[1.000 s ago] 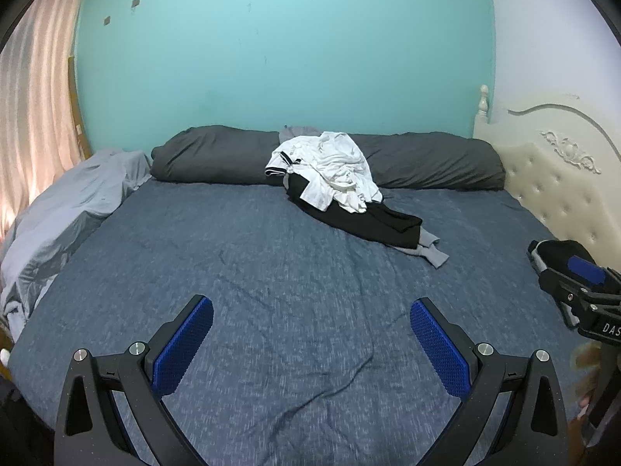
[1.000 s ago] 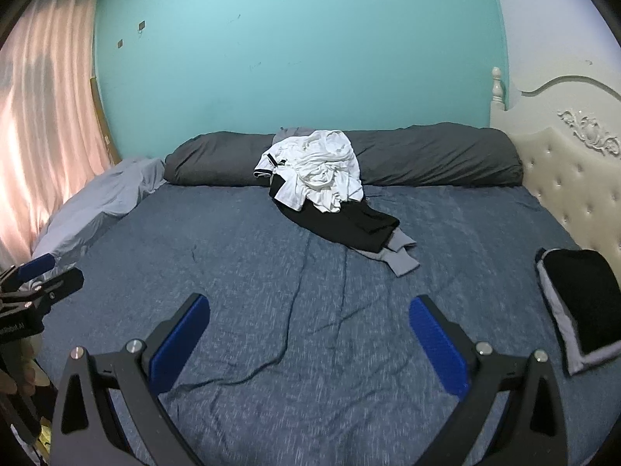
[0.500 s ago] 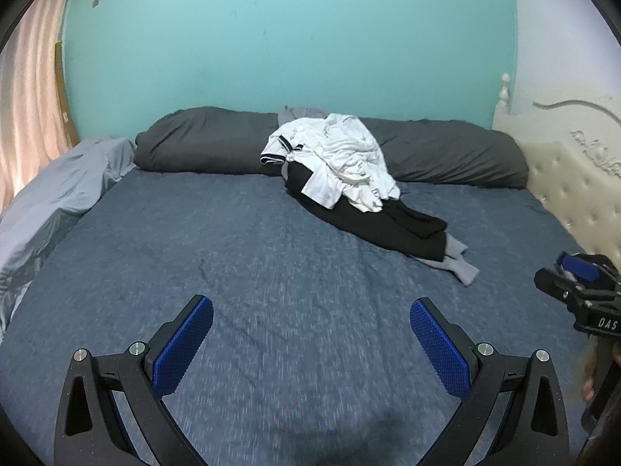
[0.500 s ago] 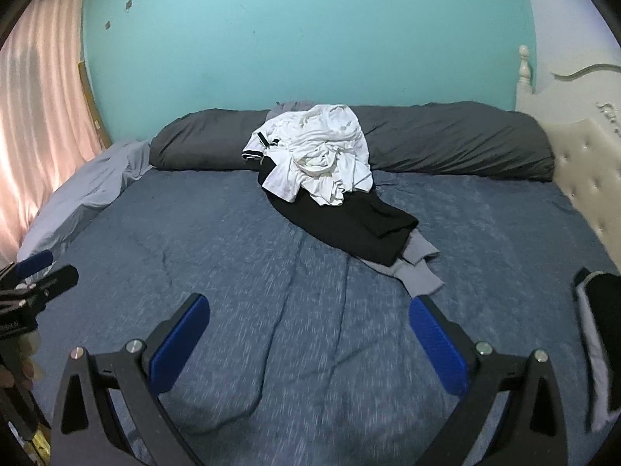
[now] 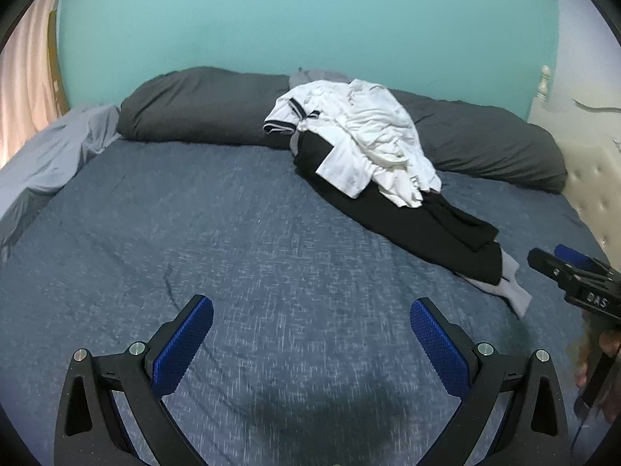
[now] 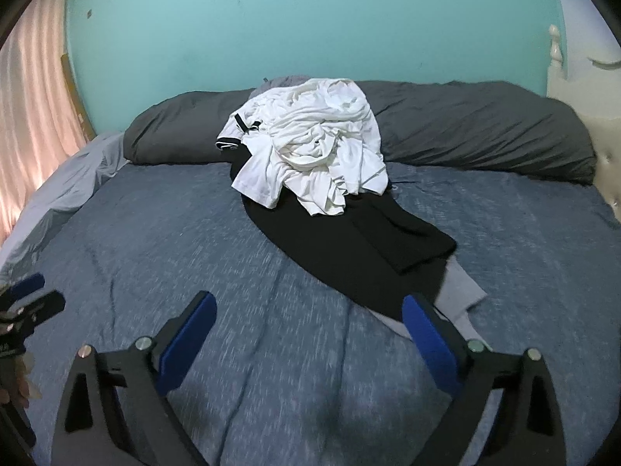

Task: Fold clothes
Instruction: 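Move the right tool toward the clothes pile and grasp the white garment, then pull the white garment out of the pile with the right tool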

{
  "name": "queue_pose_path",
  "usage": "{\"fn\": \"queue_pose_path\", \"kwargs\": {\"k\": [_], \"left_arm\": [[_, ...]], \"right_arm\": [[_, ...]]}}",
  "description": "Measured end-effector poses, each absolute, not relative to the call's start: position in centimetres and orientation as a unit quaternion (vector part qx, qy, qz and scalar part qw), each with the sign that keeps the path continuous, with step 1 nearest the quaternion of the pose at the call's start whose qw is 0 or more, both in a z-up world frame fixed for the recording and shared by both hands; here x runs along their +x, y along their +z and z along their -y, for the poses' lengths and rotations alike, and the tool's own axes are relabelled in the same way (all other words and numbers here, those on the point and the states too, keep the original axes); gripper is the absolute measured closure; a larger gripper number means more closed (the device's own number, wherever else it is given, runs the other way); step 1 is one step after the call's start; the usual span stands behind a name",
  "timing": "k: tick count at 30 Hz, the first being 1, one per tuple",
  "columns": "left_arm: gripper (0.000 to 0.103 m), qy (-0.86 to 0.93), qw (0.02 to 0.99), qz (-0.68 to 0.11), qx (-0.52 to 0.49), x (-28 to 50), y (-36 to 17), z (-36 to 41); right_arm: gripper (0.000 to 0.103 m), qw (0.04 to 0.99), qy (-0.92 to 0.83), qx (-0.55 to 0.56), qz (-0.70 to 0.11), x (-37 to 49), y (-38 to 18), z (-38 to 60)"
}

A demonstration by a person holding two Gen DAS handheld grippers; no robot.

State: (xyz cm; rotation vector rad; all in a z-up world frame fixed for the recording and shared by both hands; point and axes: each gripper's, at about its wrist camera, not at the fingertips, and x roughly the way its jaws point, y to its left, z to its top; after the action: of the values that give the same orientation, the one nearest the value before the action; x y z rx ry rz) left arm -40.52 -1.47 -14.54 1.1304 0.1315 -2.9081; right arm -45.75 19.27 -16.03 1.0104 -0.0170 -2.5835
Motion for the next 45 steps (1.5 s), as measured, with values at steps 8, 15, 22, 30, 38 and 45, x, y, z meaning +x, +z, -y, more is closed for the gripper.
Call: {"fn": "queue_pose_path", "kwargs": {"k": [8, 15, 22, 30, 38, 45], "left_arm": [[0.000, -0.920, 0.014, -0.043, 0.390, -45.2, -15.2, 2.7], [0.000, -0.911, 0.013, -0.056, 0.407, -49.1, -16.0, 3.7], [0.000, -0.910, 0.014, -0.076, 0.407, -52.4, -17.0, 5.3], [0.000, -0.905, 0.023, -0.086, 0.417, -55.3, -18.7, 7.2], [0.000, -0.898, 0.011, -0.107, 0.427, -56.0, -20.3, 7.7], [0.000, -0.899, 0.006, -0.107, 0.425, -55.0, -20.4, 8.1]], "right_arm": [[0.006, 0.193, -0.908, 0.372, 0.022, -53.1, -16.0, -16.7], [0.012, 0.198, -0.901, 0.386, 0.011, -59.8, -17.0, -14.5], [0.012, 0.198, -0.897, 0.396, -0.011, -66.6, -18.8, -11.6], [0.012, 0.162, -0.898, 0.409, -0.005, -73.7, -21.0, -10.0], [0.037, 0.158, -0.893, 0.420, -0.023, -77.2, -22.6, -7.7], [0.095, 0.167, -0.899, 0.403, -0.042, -76.8, -21.5, -6.2]]}}
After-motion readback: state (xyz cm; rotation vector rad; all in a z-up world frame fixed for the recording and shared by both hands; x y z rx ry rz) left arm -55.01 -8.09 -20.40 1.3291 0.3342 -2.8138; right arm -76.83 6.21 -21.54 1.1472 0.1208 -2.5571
